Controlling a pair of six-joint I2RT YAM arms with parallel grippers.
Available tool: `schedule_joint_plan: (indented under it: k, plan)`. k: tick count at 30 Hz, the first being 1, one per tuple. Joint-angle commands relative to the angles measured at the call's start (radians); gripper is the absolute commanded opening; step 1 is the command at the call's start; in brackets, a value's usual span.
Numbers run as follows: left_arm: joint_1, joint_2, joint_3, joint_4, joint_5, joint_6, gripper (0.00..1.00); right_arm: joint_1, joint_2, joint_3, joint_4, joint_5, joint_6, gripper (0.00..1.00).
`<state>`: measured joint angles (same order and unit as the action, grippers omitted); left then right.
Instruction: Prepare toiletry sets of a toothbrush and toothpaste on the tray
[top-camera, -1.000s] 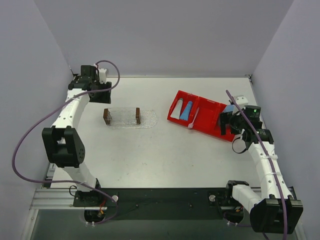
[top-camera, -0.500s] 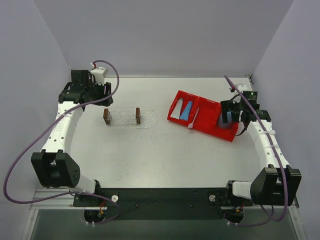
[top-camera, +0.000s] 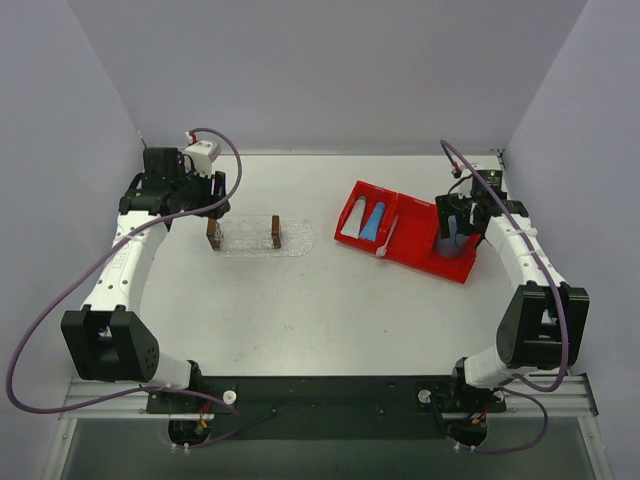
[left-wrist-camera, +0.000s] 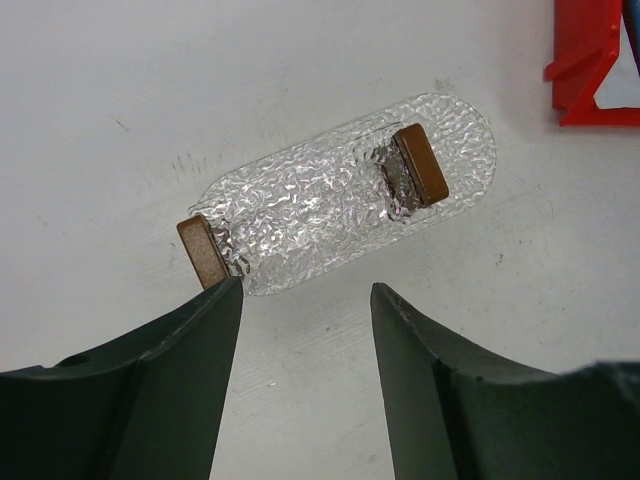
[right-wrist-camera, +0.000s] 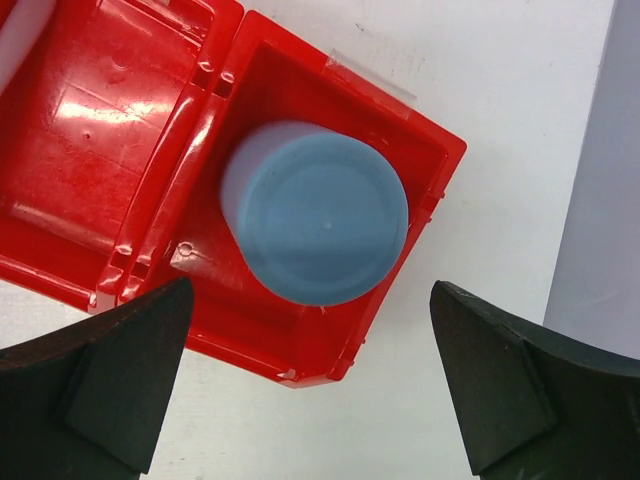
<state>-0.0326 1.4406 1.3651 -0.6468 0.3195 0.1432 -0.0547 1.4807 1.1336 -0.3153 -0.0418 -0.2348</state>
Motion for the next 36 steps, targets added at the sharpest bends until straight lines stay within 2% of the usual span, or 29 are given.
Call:
schedule_joint_plan:
  k: [1,13,17,23,31,32,35,36]
  plan:
    - [-0.003,-0.028,-0.001,0.062,0.038,0.018,0.64,-0.013,0.050,0.054,0.012,-0.003,0.012,0.99]
    - [-0.004,-0.013,-0.006,0.081,0.069,0.007,0.64,-0.062,0.150,0.112,0.010,-0.101,0.023,0.85]
    - [-0.003,-0.014,-0.009,0.088,0.079,0.004,0.64,-0.071,0.164,0.127,0.002,-0.132,0.025,0.68]
    - [-0.004,-0.013,-0.012,0.098,0.087,-0.001,0.64,-0.073,0.138,0.150,-0.028,-0.155,0.019,0.49]
    - [-0.006,-0.034,-0.008,0.124,0.114,0.007,0.64,-0.073,0.024,0.250,-0.129,-0.148,0.012,0.23]
    - [-0.006,-0.045,-0.014,0.145,0.124,0.007,0.64,-0.073,0.012,0.277,-0.155,-0.147,0.014,0.16]
    - [-0.010,-0.075,-0.035,0.206,0.168,-0.002,0.64,-0.073,-0.049,0.334,-0.217,-0.151,0.022,0.06]
    - [-0.012,-0.085,-0.044,0.226,0.190,-0.005,0.61,-0.073,-0.077,0.351,-0.235,-0.161,0.025,0.05]
